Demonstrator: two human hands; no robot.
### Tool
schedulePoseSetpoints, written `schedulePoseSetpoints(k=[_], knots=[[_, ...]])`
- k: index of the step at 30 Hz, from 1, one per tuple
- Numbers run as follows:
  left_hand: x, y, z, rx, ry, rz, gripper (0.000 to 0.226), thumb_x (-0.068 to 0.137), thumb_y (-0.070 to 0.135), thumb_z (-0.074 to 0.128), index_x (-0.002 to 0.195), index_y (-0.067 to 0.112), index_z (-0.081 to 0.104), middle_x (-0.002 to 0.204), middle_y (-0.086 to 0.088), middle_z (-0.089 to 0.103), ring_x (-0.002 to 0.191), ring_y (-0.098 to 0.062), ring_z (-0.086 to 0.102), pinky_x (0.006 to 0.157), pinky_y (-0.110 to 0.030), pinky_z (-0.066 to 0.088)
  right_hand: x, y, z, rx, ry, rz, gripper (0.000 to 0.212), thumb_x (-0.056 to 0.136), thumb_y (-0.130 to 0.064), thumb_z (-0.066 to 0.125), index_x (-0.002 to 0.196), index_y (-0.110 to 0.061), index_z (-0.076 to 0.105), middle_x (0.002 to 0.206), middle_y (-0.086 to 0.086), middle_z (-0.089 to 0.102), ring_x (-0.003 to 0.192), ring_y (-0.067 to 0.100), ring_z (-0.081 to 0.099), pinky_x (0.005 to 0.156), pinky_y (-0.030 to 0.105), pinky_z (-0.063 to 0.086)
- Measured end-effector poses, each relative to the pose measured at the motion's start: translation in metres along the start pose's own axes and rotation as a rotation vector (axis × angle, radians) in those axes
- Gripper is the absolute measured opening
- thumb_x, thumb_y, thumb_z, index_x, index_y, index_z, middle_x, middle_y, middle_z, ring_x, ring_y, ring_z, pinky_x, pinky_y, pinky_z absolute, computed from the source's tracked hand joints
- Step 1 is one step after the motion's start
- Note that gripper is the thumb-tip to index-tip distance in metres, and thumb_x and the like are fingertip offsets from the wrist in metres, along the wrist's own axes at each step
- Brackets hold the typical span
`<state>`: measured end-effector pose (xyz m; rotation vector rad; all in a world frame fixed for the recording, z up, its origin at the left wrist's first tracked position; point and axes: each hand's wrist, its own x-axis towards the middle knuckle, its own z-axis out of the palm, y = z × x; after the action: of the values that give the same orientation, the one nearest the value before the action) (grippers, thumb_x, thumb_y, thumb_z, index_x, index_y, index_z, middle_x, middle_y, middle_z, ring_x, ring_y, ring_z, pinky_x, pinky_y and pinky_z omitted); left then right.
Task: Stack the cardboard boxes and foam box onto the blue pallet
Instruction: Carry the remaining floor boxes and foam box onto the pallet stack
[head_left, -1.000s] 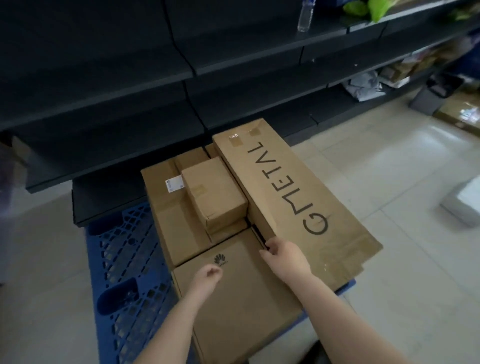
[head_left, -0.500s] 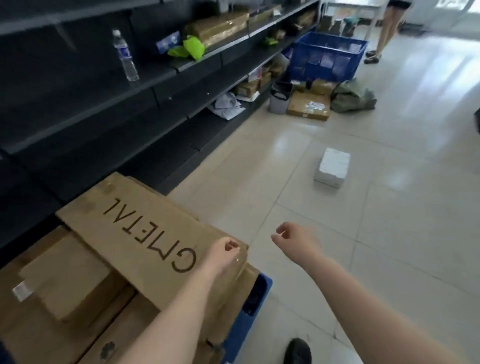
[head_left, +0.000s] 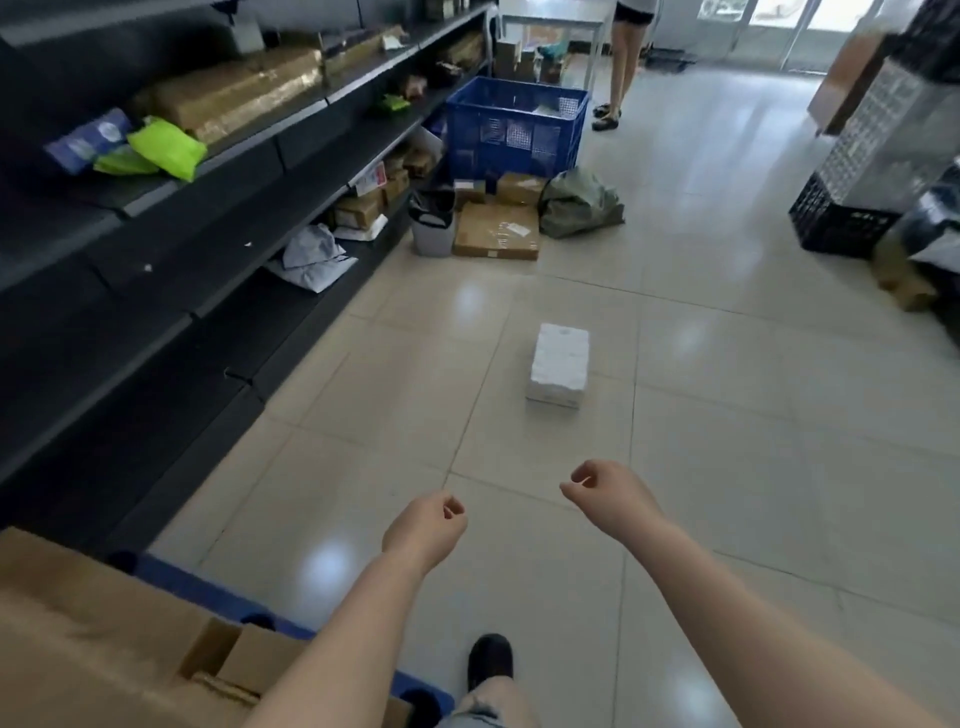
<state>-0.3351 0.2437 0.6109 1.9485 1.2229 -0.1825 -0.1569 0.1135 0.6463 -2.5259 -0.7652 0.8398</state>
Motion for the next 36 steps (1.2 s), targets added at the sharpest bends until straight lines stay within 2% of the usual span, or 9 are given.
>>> schedulePoseSetpoints(k=[6,13,17,21,24,27,31,34,36], knots=[[0.125,0.085,-0.034,0.050,-0.064,0.025,0.020,0.086,0.025,0.052,0.100,0.019,0.066,0.107,-0.005,0.068,0.101,-0.023,0.061,0.082,-0.026,0.046,0.115,-0.007,-0.063,0.092,0.045,0.142,0.033,0.085,-0.039,0.056,0.111,-0.019,0.061,0.108,0.000,0.065,0.094,0.021,0.059,0.074,0.026,0.041],[0.260,0.184,-0.051,0.133,-0.105,0.030,0.020,0.087,0.027,0.050,0.101,0.020,0.064,0.109,-0.003,0.066,0.102,-0.023,0.061,0.083,-0.026,0.046,0.256,-0.002,-0.123,0.179,0.062,0.214,0.038,0.086,-0.039,0.055,0.117,-0.018,0.059,0.116,0.000,0.062,0.104,0.021,0.057,0.079,0.027,0.042],[0.356,0.231,-0.041,0.149,-0.106,0.008,0.022,0.088,0.027,0.051,0.104,0.020,0.064,0.110,-0.003,0.066,0.102,-0.023,0.060,0.083,-0.026,0.044,0.362,0.016,-0.149,0.231,0.007,0.244,0.040,0.087,-0.039,0.055,0.120,-0.017,0.057,0.118,0.001,0.061,0.103,0.020,0.057,0.078,0.026,0.040],[0.459,0.273,-0.022,0.091,-0.108,-0.075,0.023,0.088,0.028,0.051,0.107,0.020,0.062,0.110,-0.001,0.065,0.091,-0.017,0.055,0.077,-0.024,0.040,0.479,0.041,-0.168,0.270,-0.064,0.302,0.044,0.086,-0.038,0.057,0.122,-0.014,0.054,0.115,0.003,0.059,0.091,0.017,0.052,0.075,0.026,0.039],[0.543,0.296,-0.001,0.067,-0.126,-0.114,0.025,0.088,0.026,0.051,0.110,0.018,0.061,0.110,-0.003,0.064,0.097,-0.021,0.058,0.080,-0.025,0.042,0.566,0.060,-0.172,0.297,-0.108,0.363,0.046,0.086,-0.039,0.058,0.124,-0.014,0.053,0.116,0.002,0.058,0.095,0.018,0.054,0.077,0.026,0.039],[0.630,0.301,0.032,0.049,-0.146,-0.161,0.029,0.091,0.023,0.047,0.117,0.017,0.056,0.116,-0.004,0.061,0.100,-0.022,0.057,0.082,-0.026,0.041,0.650,0.080,-0.151,0.367,-0.134,0.438,0.050,0.085,-0.038,0.061,0.127,-0.014,0.051,0.123,0.004,0.057,0.104,0.021,0.054,0.083,0.028,0.041],[0.761,0.271,0.101,0.082,-0.182,-0.170,0.039,0.091,0.019,0.041,0.130,0.018,0.046,0.126,-0.006,0.055,0.108,-0.024,0.056,0.088,-0.029,0.045,0.771,0.115,-0.077,0.515,-0.119,0.500,0.056,0.083,-0.036,0.064,0.130,-0.011,0.048,0.127,0.007,0.054,0.092,0.021,0.052,0.079,0.027,0.039],[0.861,0.240,0.168,0.050,-0.197,-0.205,0.048,0.090,0.022,0.048,0.136,0.013,0.039,0.134,-0.011,0.050,0.115,-0.028,0.053,0.091,-0.030,0.042,0.859,0.155,-0.004,0.522,-0.084,0.504,0.070,0.079,-0.037,0.069,0.137,-0.011,0.039,0.137,0.010,0.047,0.119,0.025,0.050,0.086,0.028,0.038],[0.924,0.218,0.214,0.012,-0.192,-0.250,0.059,0.088,0.027,0.054,0.140,0.009,0.033,0.140,-0.013,0.045,0.122,-0.030,0.049,0.093,-0.030,0.040,0.914,0.186,0.043,0.498,-0.042,0.507,0.073,0.077,-0.036,0.072,0.136,-0.008,0.038,0.137,0.011,0.046,0.123,0.027,0.048,0.084,0.028,0.036]])
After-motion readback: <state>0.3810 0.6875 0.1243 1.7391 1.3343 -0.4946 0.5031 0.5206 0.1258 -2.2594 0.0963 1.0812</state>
